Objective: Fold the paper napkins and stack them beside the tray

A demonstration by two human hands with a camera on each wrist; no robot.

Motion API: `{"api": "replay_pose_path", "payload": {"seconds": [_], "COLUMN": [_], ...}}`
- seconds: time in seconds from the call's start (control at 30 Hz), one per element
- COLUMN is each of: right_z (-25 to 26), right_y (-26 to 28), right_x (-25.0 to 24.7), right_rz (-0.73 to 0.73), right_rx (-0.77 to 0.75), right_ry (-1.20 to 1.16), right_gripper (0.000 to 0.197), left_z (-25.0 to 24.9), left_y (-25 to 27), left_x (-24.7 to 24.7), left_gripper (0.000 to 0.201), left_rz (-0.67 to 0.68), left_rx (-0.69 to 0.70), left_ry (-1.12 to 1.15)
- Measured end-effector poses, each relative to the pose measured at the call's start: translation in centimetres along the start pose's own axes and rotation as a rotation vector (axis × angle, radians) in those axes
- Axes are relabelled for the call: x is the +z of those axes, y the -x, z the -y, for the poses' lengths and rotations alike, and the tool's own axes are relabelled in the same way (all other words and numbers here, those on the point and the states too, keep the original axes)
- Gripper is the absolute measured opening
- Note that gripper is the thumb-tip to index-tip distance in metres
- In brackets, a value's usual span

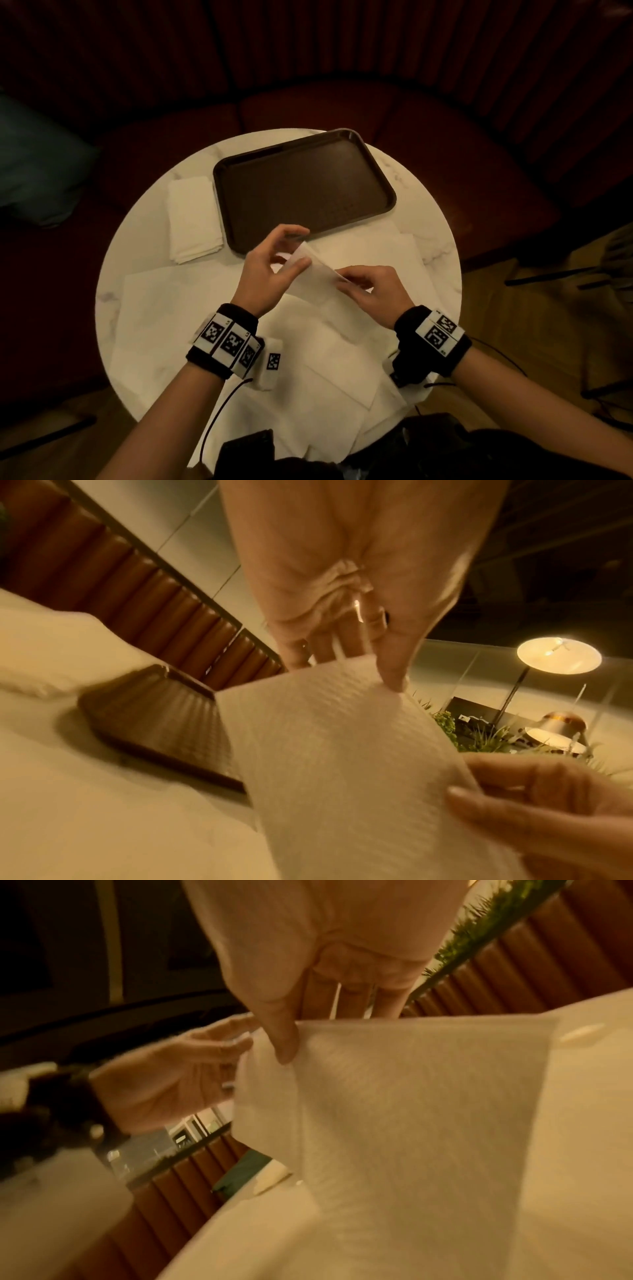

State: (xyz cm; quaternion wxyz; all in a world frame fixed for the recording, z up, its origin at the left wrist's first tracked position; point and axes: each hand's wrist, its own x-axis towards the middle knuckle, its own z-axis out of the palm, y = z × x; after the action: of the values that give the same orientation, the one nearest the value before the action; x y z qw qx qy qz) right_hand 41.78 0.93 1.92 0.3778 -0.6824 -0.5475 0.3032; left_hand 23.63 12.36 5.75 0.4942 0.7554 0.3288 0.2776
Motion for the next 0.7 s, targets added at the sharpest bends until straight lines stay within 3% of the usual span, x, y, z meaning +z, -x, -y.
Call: {"api": "replay_pose_path", "payload": {"seconds": [0.1,0.17,0.23,0.33,0.43,0.53,0.6,0.7], "right_z": [2.0,3.8,5.8,8.6,10.7,12.2,13.2,15.5], "right_y": [-1.0,-1.9,-3.2,-5.2,-7.8,-10.6,-12.4,-15.5], "right_x": [0.7,1.3,2.3,3.8,4.4,4.8,5.3,6.7], "right_rz": [0.104,0.236,0.369,0.451,0.478,0.542,0.580,0.580], "right_rx": [-0.075,-0.144,-0.202,-0.232,-0.213,-0.153,-0.132,-0.138], "right_ry": [0.089,0.228,0.372,0.433,0.387,0.377,0.356,0.286], "right_gripper": [0.018,0.020,0.023,0.023,0.019,0.030,0.034,0.032], "left_z": [0.4,0.2,0.0,0.9,1.6,2.4,3.4,5.1], "left_y": [0.8,1.2,1.5,2.0,2.8,3.4,3.5,2.8], "left_x": [-2.5,-3.8,-4.5,-6.0,-8.7,-11.9,-14.0,-16.2], "left_gripper": [0.056,0.072,0.080,0.072,0.060,0.052,0.050,0.035], "left_rz": [-0.054,0.071,0.235,0.330,0.273,0.174,0.156,0.239], "left_rx": [0.128,0.216,0.216,0.117,0.018,-0.061,-0.066,-0.007], "left_ry": [-0.438,-0.696,-0.766,-0.598,-0.398,-0.241,-0.211,-0.196]}}
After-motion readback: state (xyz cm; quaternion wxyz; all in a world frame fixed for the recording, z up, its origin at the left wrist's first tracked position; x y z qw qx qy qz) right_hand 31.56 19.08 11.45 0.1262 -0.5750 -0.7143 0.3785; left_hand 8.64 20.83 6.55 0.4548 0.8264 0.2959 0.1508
